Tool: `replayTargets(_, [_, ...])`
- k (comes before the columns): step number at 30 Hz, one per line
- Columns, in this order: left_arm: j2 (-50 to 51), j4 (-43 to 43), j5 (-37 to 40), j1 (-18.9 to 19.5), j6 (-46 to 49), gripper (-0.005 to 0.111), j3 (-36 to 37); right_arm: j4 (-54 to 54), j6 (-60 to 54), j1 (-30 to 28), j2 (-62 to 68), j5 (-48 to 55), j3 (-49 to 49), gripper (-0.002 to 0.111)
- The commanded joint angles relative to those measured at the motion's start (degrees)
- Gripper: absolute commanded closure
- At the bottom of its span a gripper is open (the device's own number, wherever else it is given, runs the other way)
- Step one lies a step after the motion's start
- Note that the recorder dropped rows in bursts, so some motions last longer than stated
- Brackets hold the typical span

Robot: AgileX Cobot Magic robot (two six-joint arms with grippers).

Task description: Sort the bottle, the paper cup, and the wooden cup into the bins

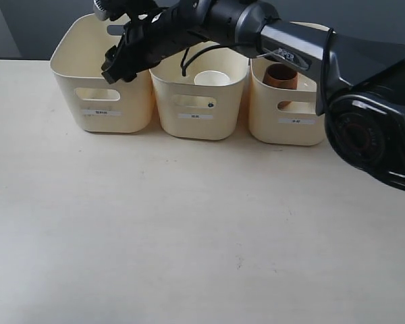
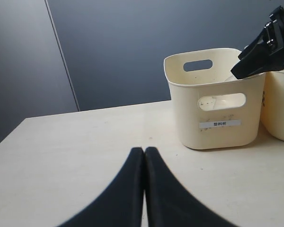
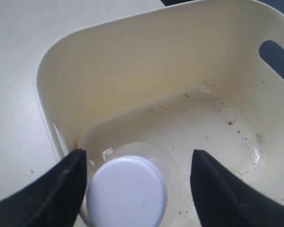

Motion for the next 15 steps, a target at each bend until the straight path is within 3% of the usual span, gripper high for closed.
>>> replayTargets(1, [-0.28,0.00,-0.40,0.03,-0.08,0.107,0.10,-0.01,0.01,-0.21,-0.68,-0.08,-0.08,0.047])
replayTargets(8, [-0.28,0.00,-0.40,0.03,-0.08,0.107,0.10,-0.01,0.58,-0.21,-3.06,0.65,-0.08,0.047])
replayTargets(13, [-0.28,0.00,-0.40,0.03,-0.08,0.107,0.10,-0.39,2.12,-0.21,-8.46,8.55,-0.08,0.048])
replayTargets(15, [-0.28,0.00,-0.40,0.03,-0.08,0.107,0.10,-3.02,3.95,-0.21,-10.34,12.91,-0.08,0.061])
